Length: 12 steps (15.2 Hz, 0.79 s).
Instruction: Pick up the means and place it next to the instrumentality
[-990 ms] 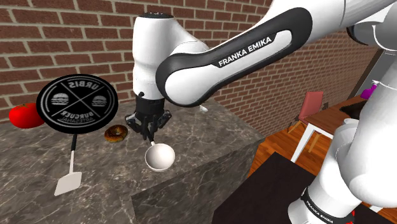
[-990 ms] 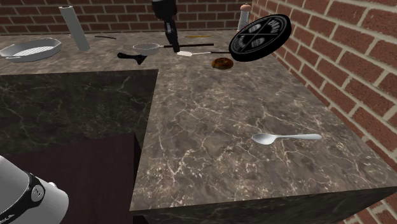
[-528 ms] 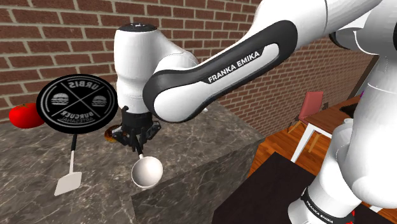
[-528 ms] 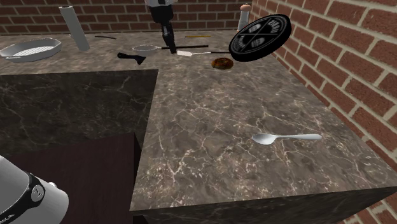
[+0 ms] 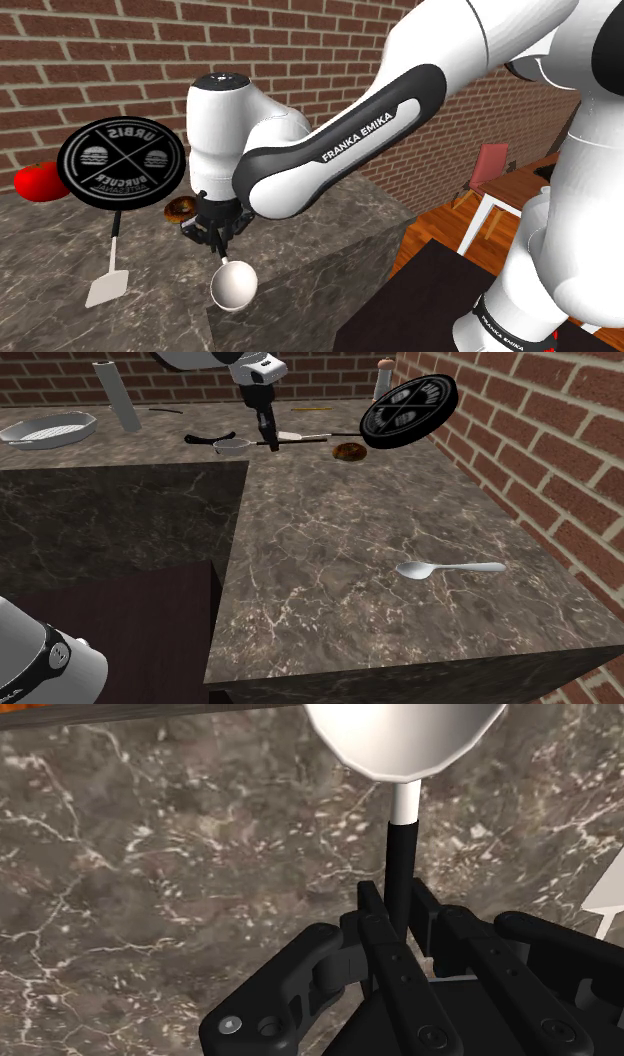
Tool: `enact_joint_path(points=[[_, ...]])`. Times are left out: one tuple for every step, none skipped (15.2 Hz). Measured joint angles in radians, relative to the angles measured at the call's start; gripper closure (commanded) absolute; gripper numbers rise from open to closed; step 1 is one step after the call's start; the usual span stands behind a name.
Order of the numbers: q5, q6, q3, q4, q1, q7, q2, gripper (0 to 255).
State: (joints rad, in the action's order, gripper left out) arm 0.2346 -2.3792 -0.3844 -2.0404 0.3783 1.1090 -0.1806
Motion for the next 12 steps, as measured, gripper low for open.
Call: enact_joint_path(points=[[0.008, -0.013, 0.002, -0.003, 0.002, 0.006, -0.010, 255], [0.014, -0.026, 0.004, -0.012, 0.002, 0.011, -0.016, 255], [0.021, -0.037, 0.006, -0.015, 0.004, 0.018, -0.025, 255], [0.028, -0.045, 0.008, -0.015, 0.006, 0.023, -0.035, 255], [0.037, -0.058, 0.009, -0.021, 0.010, 0.033, -0.043, 255], [0.041, -0.065, 0.011, -0.024, 0.010, 0.034, -0.048, 255], [0.043, -0.069, 0.012, -0.025, 0.010, 0.037, -0.051, 255], [0.044, -0.070, 0.012, -0.025, 0.010, 0.037, -0.052, 255], [0.044, -0.071, 0.013, -0.025, 0.010, 0.037, -0.053, 255], [0.045, -0.071, 0.013, -0.025, 0.010, 0.037, -0.053, 255], [0.045, -0.072, 0.013, -0.025, 0.010, 0.037, -0.053, 255], [0.045, -0.072, 0.013, -0.025, 0.010, 0.037, -0.053, 255]])
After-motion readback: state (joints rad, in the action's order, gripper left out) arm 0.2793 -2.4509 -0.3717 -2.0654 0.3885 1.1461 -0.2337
